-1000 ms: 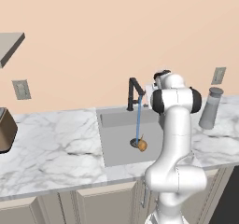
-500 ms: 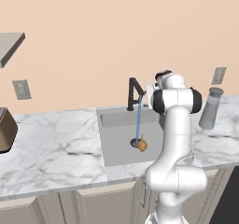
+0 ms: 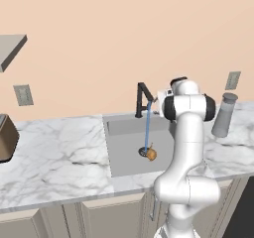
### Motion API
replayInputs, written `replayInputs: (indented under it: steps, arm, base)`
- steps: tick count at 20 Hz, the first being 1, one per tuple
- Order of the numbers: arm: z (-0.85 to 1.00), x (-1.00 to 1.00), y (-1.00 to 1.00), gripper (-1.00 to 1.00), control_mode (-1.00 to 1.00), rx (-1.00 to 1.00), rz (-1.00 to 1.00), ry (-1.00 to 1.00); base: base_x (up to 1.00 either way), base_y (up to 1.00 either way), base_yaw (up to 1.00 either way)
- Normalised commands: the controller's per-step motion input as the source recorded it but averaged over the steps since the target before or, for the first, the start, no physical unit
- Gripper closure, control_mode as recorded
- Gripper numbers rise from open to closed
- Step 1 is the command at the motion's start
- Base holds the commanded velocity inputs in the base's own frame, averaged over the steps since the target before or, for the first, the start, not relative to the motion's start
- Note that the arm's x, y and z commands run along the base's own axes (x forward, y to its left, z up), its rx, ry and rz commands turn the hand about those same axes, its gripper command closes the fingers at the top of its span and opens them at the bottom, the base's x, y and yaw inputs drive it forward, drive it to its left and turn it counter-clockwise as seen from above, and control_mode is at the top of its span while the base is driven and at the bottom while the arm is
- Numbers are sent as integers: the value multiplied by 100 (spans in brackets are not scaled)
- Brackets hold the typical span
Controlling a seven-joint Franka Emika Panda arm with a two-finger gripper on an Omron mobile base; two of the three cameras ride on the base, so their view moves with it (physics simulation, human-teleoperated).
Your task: Turn on the sink faucet. Then move the onion from the counter to the sink. Turn off the sink. Move the vegetable from the sink to the pot next to the stove. Finally move the pot to the front right burner.
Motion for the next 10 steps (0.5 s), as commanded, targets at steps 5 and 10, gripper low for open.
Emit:
replayInputs:
  steps: [5, 10]
  arm:
    - [-22, -22, -28, -100, -100, 8, 0, 0]
    - [-17, 19, -5, -100, -100, 2, 0, 0]
  base:
    - [0, 0, 0]
    - [0, 0, 0]
